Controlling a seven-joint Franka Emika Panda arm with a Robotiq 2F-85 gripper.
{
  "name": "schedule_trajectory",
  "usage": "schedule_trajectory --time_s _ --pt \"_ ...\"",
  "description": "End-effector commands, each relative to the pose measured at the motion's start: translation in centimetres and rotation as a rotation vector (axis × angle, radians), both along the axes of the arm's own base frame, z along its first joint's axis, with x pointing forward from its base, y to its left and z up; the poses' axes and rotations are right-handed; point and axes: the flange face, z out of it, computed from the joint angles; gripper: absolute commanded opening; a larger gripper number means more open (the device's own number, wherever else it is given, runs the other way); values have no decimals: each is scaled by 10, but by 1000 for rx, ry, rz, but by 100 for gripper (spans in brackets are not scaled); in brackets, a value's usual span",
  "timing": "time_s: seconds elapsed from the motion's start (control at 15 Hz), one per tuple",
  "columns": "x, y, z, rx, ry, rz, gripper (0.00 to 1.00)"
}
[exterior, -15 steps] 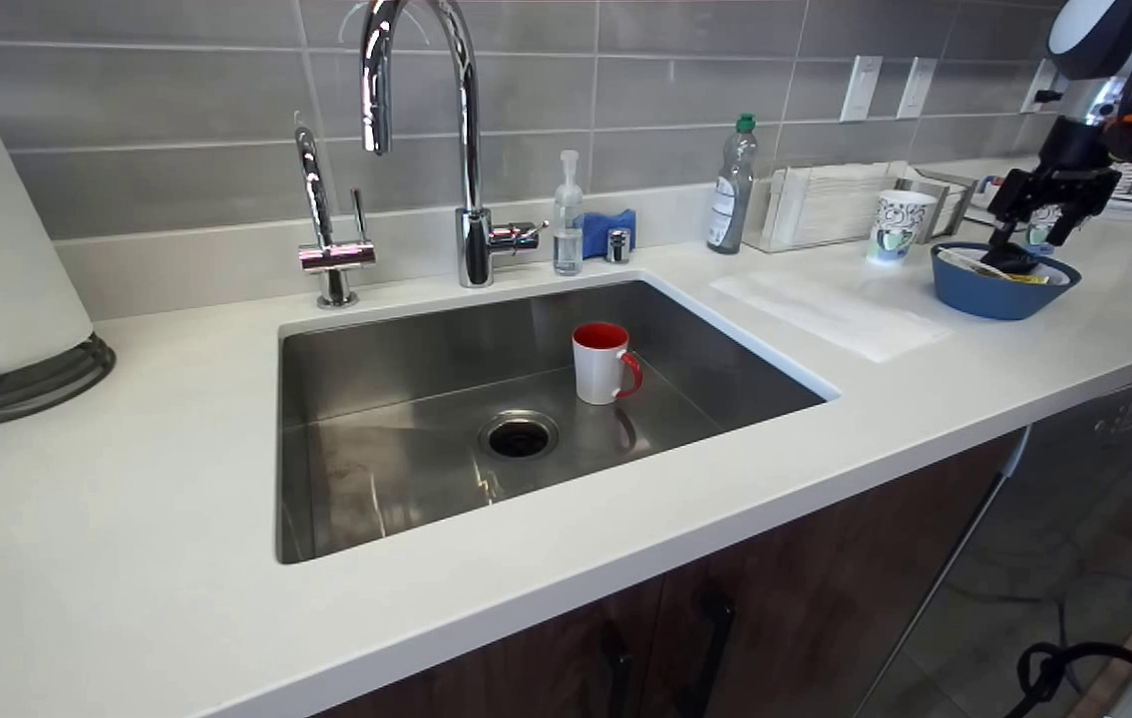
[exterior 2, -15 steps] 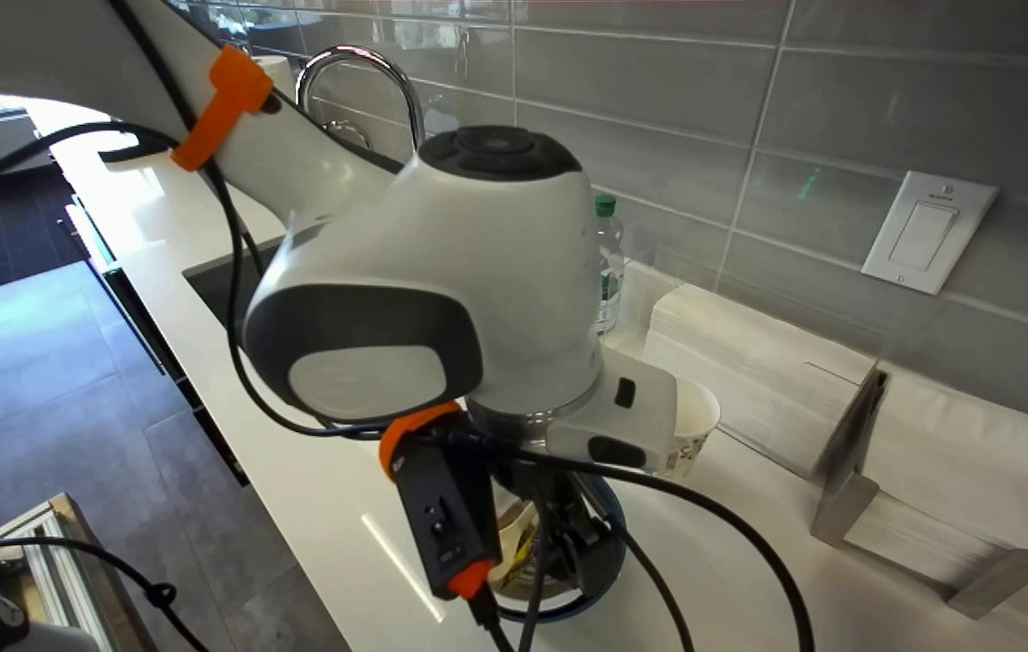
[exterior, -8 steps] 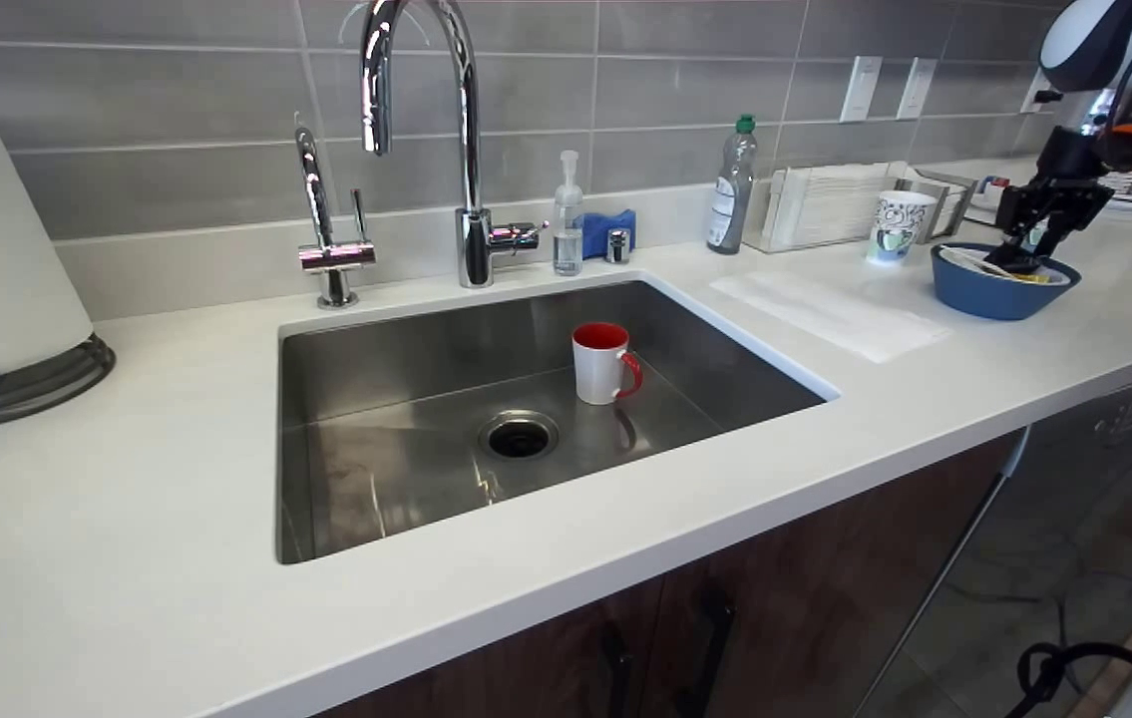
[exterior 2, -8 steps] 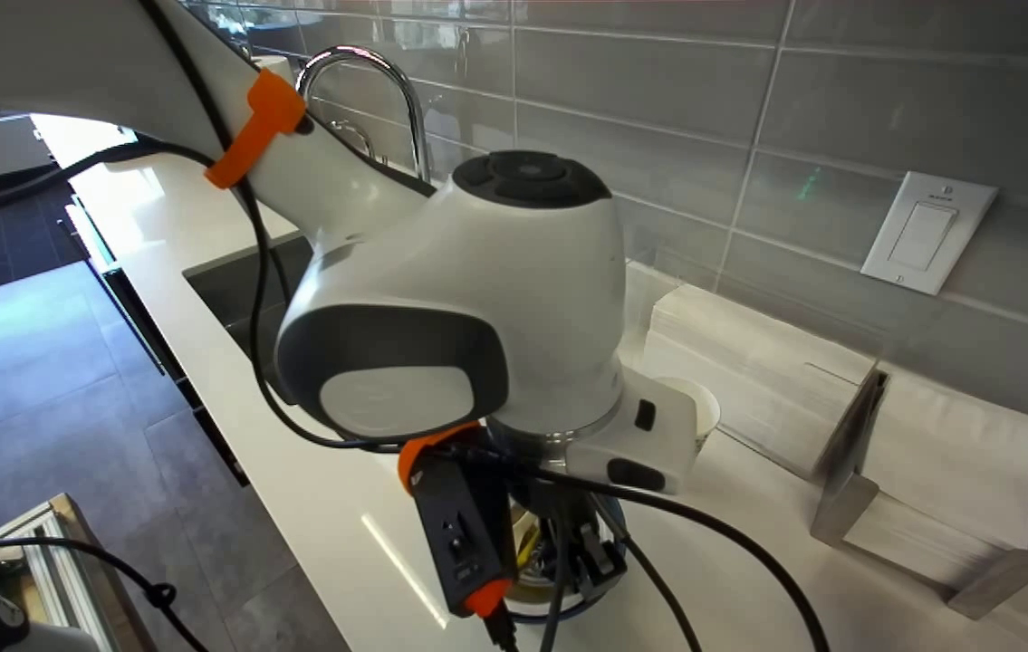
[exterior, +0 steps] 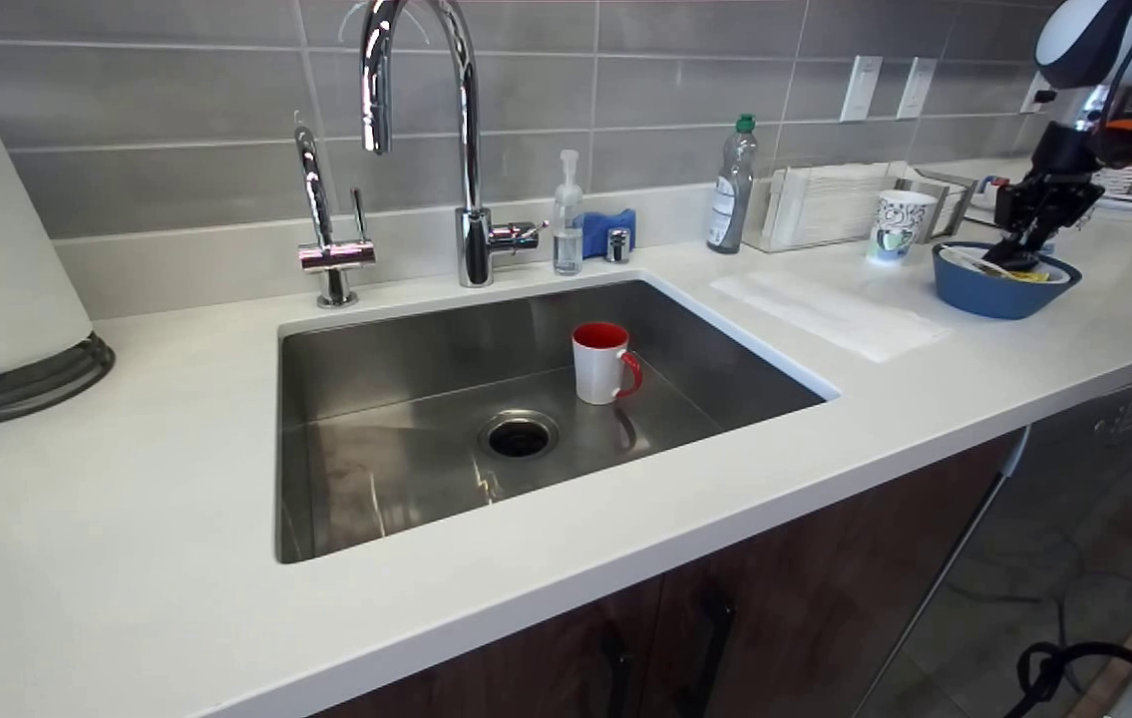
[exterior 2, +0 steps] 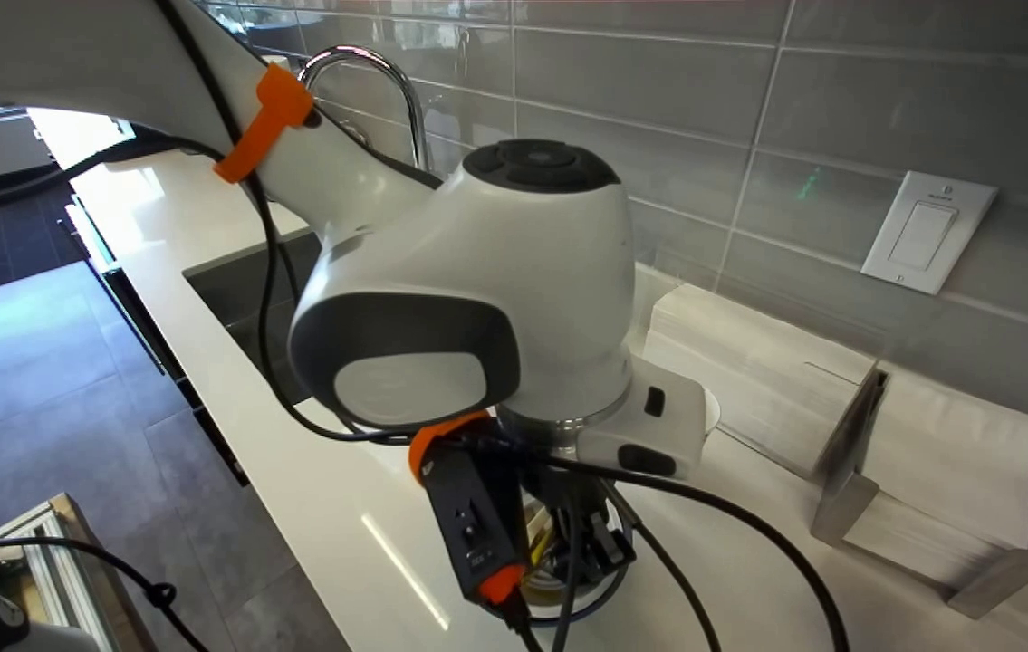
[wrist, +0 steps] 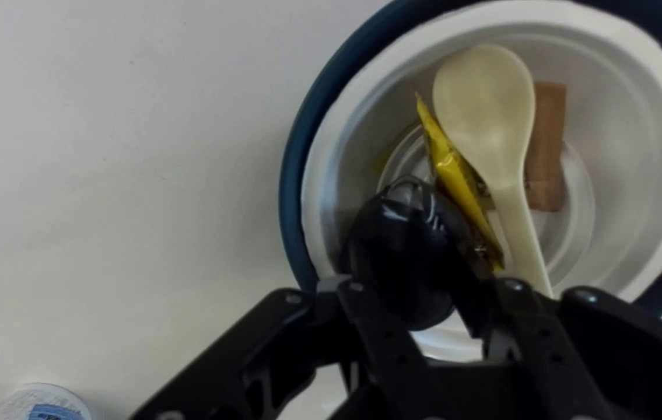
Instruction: Move the black object from the bowl to the counter
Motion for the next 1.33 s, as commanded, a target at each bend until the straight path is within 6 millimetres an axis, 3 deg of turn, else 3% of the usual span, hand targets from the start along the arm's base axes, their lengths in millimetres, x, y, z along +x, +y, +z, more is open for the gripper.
schedule_trajectory --time_s 0.0,0.2,0.27,0.4,0.73,1.0,1.27 --pt "6 -2 7 -4 3 -3 19" --pt "7 0 15 -6 -4 5 2" --pt "7 0 19 -5 -7 6 8" --pt "5 1 26 -1 -12 5 2" --pt "-9 0 57 29 -36 -7 2" --pt "-16 -23 89 -68 -116 -8 2" --pt "-17 -53 96 -211 -214 -14 2"
